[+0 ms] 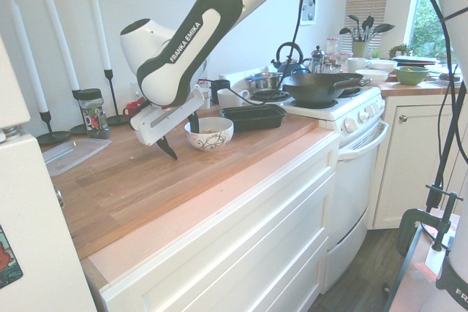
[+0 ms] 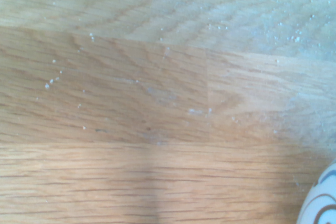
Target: Pour the cereal into the box
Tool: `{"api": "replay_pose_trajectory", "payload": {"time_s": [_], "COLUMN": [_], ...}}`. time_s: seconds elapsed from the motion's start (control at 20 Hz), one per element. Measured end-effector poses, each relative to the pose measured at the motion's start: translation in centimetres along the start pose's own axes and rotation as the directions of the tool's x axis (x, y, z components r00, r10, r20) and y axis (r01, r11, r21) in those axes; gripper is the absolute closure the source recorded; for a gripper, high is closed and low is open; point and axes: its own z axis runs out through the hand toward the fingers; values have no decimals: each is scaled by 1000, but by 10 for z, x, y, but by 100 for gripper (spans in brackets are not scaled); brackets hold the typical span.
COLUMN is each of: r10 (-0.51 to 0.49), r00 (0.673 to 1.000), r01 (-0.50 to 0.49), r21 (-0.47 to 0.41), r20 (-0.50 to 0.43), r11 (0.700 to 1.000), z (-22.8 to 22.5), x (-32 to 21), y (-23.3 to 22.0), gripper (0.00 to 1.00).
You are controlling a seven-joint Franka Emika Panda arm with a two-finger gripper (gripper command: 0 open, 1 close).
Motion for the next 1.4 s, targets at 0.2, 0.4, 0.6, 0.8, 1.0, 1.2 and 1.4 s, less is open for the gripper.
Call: {"api": "replay_pose_trajectory", "payload": {"time_s": [0.2,0.4,0.6,0.8,1.0,1.2,1.4], "r10": [0,-6,-9,-10,-13,-17,-23], "r00": [1000,1000,1000,1000,1000,999,999], "r01": [0,6,8,9,11,15,21], "r21": [-3,-15,-29,-48,-62,-68,-67], "r20": [-2,-13,-19,-22,-28,-31,-33], "r11": [1000,1000,1000,999,998,998,998], "z": [2,6,10,15,16,16,16], "x": [-3,-2,0,3,4,2,-1], "y": [-2,0,3,9,12,13,16], "gripper": [100,100,100,100,100,100,100]}}
